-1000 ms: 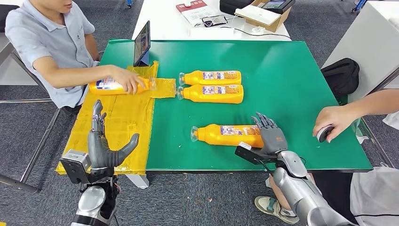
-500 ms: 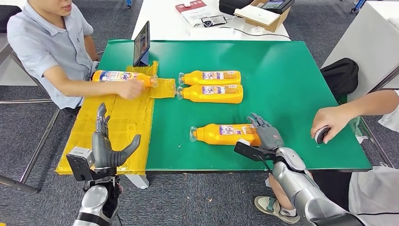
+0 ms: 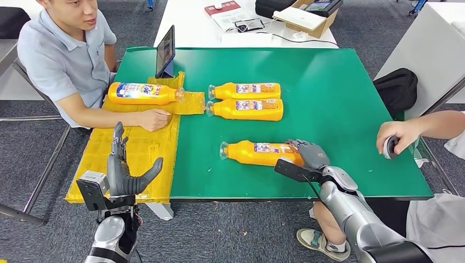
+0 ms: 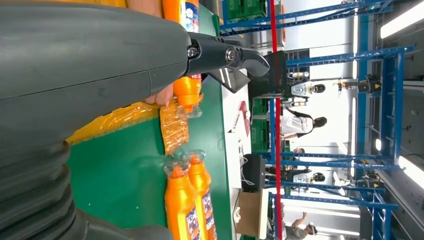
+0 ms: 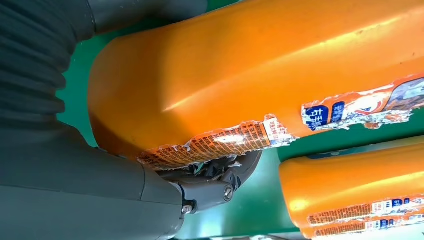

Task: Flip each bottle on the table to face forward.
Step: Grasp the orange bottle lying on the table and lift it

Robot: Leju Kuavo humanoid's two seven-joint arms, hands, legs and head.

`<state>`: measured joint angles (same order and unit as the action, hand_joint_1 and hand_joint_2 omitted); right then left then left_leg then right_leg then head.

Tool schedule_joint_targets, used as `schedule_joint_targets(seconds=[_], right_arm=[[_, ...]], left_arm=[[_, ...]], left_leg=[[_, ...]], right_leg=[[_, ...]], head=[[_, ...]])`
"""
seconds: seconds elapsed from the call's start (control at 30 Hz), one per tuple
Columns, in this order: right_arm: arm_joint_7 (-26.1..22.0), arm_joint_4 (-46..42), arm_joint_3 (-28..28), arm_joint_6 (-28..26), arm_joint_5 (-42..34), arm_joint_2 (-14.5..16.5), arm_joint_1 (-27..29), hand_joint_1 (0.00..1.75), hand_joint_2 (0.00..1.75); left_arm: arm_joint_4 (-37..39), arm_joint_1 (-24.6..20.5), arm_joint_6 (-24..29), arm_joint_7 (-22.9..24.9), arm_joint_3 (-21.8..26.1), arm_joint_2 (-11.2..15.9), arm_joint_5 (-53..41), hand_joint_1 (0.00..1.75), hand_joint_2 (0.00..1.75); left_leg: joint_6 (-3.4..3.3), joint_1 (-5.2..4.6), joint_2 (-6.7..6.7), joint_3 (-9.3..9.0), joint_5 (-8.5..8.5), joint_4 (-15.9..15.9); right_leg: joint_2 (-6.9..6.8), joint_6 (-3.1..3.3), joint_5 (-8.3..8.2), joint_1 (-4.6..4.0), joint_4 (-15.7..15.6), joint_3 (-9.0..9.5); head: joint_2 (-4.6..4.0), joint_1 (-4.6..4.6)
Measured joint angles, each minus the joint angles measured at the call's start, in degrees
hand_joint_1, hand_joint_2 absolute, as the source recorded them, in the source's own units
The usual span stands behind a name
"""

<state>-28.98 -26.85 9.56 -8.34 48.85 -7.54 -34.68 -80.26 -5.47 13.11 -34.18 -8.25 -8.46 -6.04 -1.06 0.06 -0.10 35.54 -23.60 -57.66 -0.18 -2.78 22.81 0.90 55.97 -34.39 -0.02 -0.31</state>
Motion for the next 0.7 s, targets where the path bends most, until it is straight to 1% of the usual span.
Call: schedule_joint_targets(seconds=[0.13, 0.2, 0.27, 0.4, 0.47, 0.57, 0.7], right_arm=[[-2.69, -0.04, -0.07, 2.29, -4.90, 0.10, 0.19, 1.75, 1.75], [-4.77, -0.65, -0.54, 2.96, -9.43, 0.56, 1.01, 1.75, 1.75], [-6.60, -2.30, -1.58, 3.12, -14.70, 1.43, 2.52, 1.75, 1.75], [-8.55, -9.12, -4.56, 1.54, -24.79, 3.79, 7.33, 1.75, 1.75], [-8.97, -13.13, -6.00, 0.72, -28.13, 4.87, 9.49, 1.75, 1.75], [-9.62, -19.35, -7.92, -0.64, -31.37, 6.38, 12.62, 1.75, 1.75], [-10.28, -28.24, -9.66, -2.55, -33.09, 8.32, 17.05, 1.75, 1.75]], left_arm=[[-0.01, 0.09, -0.88, -0.02, 0.08, 0.00, 0.20, 0.00, 1.75], [-0.03, 0.30, -2.10, 0.04, 0.11, -0.01, 1.10, 0.00, 1.75], [-0.11, 0.68, -4.42, 0.40, 0.12, -0.04, 3.32, 0.00, 1.75], [-0.57, 2.22, -11.07, 2.42, 0.12, -0.29, 11.09, 0.00, 1.75], [-0.68, 2.93, -12.99, 3.51, 0.12, -0.52, 14.07, 0.00, 1.75], [-0.89, 3.97, -13.76, 4.40, 0.07, -0.70, 15.11, 0.00, 1.75], [-1.76, 5.54, -13.24, 4.44, -0.26, -0.70, 12.63, 0.00, 1.75]], left_leg=[[0.00, 0.00, 0.00, -0.08, 0.00, 0.00], [0.00, 0.01, -0.01, -0.10, 0.00, 0.00], [0.00, 0.01, -0.01, -0.10, 0.00, 0.00], [0.01, 0.02, -0.05, 0.00, 0.00, 0.00], [0.01, 0.03, -0.06, 0.06, 0.00, 0.01], [0.01, 0.03, -0.08, 0.13, -0.01, 0.01], [0.00, 0.01, -0.08, 0.24, -0.03, 0.01]], right_leg=[[0.00, 0.00, 0.00, -0.01, 0.00, 0.10], [0.00, 0.00, 0.00, -0.02, 0.00, 0.13], [0.00, 0.00, 0.00, -0.02, 0.01, 0.12], [-0.04, 0.00, 0.01, -0.04, 0.02, 0.04], [-0.08, 0.01, 0.03, -0.04, 0.02, -0.01], [-0.12, 0.01, 0.04, -0.04, 0.02, -0.06], [-0.12, 0.01, 0.05, -0.01, 0.01, -0.18]], head=[[0.02, 0.02], [0.02, 0.01], [0.01, 0.01], [0.02, -0.02], [0.01, -0.02], [0.01, 0.00], [0.01, -0.01]])
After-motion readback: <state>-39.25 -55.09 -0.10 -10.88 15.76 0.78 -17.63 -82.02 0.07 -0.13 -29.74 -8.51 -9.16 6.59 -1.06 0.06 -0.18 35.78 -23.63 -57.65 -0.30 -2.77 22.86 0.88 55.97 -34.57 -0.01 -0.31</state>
